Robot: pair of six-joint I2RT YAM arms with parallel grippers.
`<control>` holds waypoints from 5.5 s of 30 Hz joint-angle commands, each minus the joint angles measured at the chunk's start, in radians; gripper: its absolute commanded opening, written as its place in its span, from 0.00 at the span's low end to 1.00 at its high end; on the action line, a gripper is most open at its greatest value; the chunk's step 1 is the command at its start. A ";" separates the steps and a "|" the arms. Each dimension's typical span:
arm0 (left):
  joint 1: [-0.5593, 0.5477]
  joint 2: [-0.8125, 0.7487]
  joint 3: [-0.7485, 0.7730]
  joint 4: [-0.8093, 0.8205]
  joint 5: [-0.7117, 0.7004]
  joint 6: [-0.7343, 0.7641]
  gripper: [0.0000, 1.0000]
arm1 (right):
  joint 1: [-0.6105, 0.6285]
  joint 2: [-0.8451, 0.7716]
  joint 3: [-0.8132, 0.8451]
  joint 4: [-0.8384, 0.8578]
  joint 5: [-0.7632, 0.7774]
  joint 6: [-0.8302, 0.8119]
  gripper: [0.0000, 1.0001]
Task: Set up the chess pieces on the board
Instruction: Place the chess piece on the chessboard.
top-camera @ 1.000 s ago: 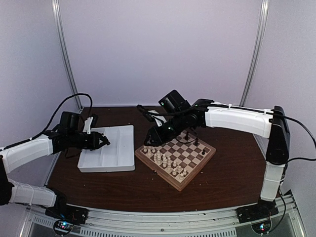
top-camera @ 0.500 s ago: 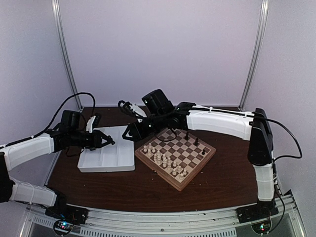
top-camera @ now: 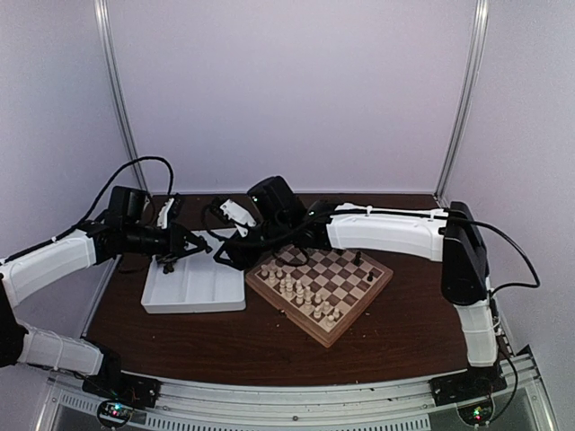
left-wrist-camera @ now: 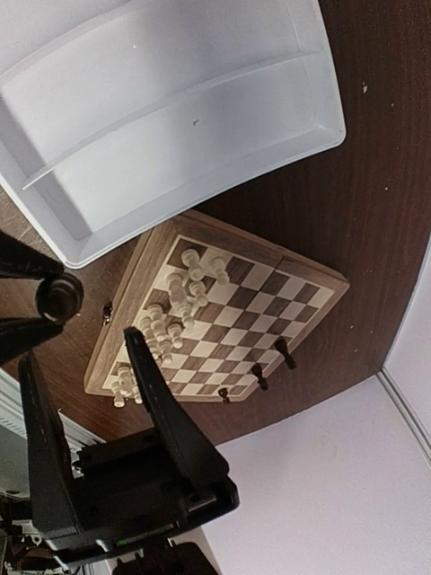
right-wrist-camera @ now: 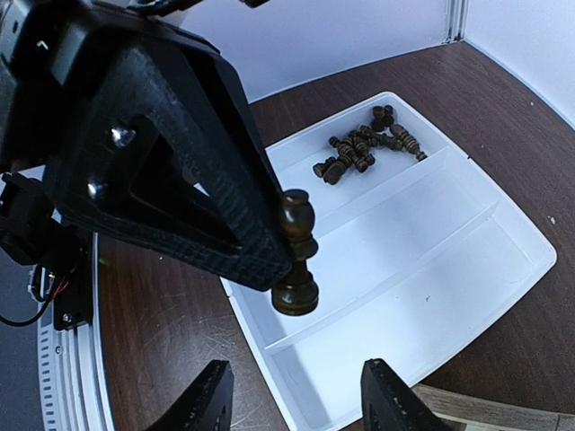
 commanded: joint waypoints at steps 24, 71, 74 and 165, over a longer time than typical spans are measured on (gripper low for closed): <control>0.006 0.009 0.033 -0.032 0.129 -0.015 0.14 | 0.043 0.112 0.160 -0.038 0.073 -0.081 0.29; 0.005 -0.120 -0.121 0.242 0.073 -0.186 0.46 | 0.048 -0.040 -0.093 0.226 0.029 0.028 0.10; 0.006 -0.104 -0.120 0.260 0.089 -0.194 0.45 | 0.048 -0.039 -0.089 0.224 0.025 0.028 0.10; -0.505 1.064 0.962 0.050 -0.395 0.377 0.05 | -0.440 -1.006 -1.031 0.228 0.246 0.202 0.62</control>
